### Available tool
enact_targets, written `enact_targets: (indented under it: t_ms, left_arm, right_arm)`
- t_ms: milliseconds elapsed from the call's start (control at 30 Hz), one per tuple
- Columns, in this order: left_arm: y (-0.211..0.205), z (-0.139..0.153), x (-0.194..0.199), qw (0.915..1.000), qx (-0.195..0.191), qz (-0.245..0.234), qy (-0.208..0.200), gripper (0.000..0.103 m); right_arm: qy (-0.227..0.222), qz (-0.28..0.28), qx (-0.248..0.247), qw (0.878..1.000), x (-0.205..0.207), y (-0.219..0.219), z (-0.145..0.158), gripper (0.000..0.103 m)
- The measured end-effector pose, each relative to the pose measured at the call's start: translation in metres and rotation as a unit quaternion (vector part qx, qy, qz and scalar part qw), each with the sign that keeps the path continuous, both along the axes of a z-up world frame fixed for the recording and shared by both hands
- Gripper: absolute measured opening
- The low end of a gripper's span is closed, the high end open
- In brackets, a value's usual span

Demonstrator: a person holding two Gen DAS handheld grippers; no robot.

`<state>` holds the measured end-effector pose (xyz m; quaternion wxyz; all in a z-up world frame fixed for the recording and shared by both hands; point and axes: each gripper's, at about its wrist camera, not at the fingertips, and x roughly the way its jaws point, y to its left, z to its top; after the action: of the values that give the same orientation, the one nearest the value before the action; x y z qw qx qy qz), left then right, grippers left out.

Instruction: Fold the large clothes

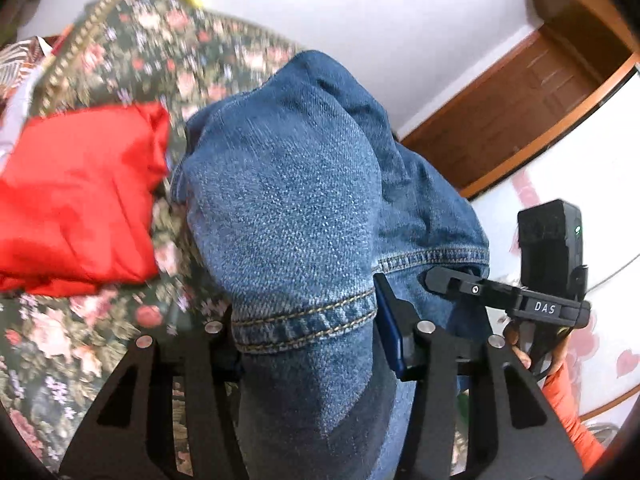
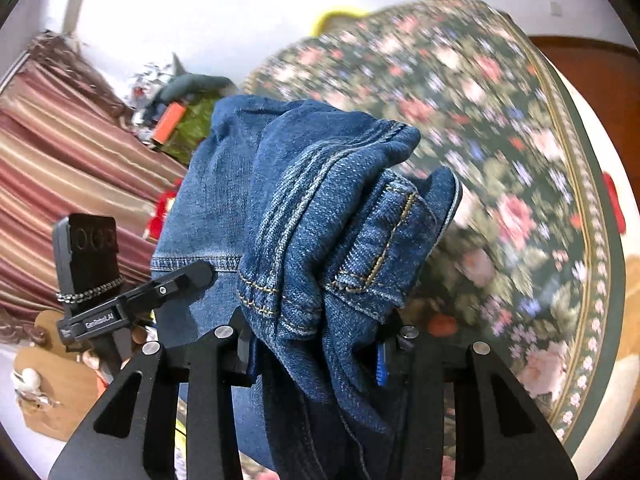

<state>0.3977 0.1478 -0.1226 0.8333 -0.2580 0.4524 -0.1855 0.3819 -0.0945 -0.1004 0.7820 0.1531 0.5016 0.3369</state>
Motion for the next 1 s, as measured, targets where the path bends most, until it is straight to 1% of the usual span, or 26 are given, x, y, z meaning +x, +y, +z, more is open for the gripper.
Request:
enact_targets:
  t_ms: [133, 267, 400, 533, 600, 700, 833, 900, 967, 1000]
  left_arm:
    - [0.039, 0.029, -0.016, 0.9992, -0.008, 0.024, -0.03, 0.05]
    - [0.077, 0.059, -0.017, 0.9977, 0.004, 0.044, -0.052, 0.05]
    - [0.118, 0.072, -0.012, 0.9955, 0.016, 0.069, -0.063, 0.05]
    - [0.159, 0.068, -0.006, 0.993, 0.023, 0.098, -0.061, 0.05]
    - [0.181, 0.055, 0.005, 0.992, 0.017, 0.114, -0.051, 0.05]
    - [0.212, 0.032, 0.022, 0.99, 0.01, 0.137, -0.03, 0.05]
    - [0.241, -0.007, 0.044, 0.986, 0.003, 0.167, 0.0, 0.05]
    - [0.253, -0.04, 0.056, 0.9825, 0.002, 0.184, 0.026, 0.05]
    - [0.259, -0.075, 0.069, 0.9805, 0.007, 0.188, 0.056, 0.05]
    - [0.258, -0.093, 0.073, 0.9796, 0.021, 0.186, 0.073, 0.05]
  right_arm:
    - [-0.029, 0.008, 0.018, 0.999, 0.006, 0.029, 0.031, 0.037]
    - [-0.054, 0.021, 0.027, 0.998, 0.01, 0.063, 0.053, 0.037]
    - [-0.059, 0.031, 0.044, 0.997, 0.022, 0.097, 0.056, 0.037]
    - [-0.059, 0.047, 0.043, 0.996, 0.039, 0.14, 0.049, 0.037]
    - [-0.059, 0.052, 0.04, 0.996, 0.046, 0.159, 0.041, 0.037]
    - [-0.045, 0.053, 0.04, 0.997, 0.06, 0.184, 0.019, 0.037]
    - [-0.027, 0.05, 0.03, 0.998, 0.079, 0.212, -0.025, 0.036]
    - [-0.039, 0.049, -0.002, 0.998, 0.083, 0.224, -0.049, 0.036]
    - [-0.01, 0.031, -0.036, 0.999, 0.094, 0.23, -0.085, 0.037]
    - [0.007, 0.022, -0.045, 0.999, 0.1, 0.23, -0.099, 0.037]
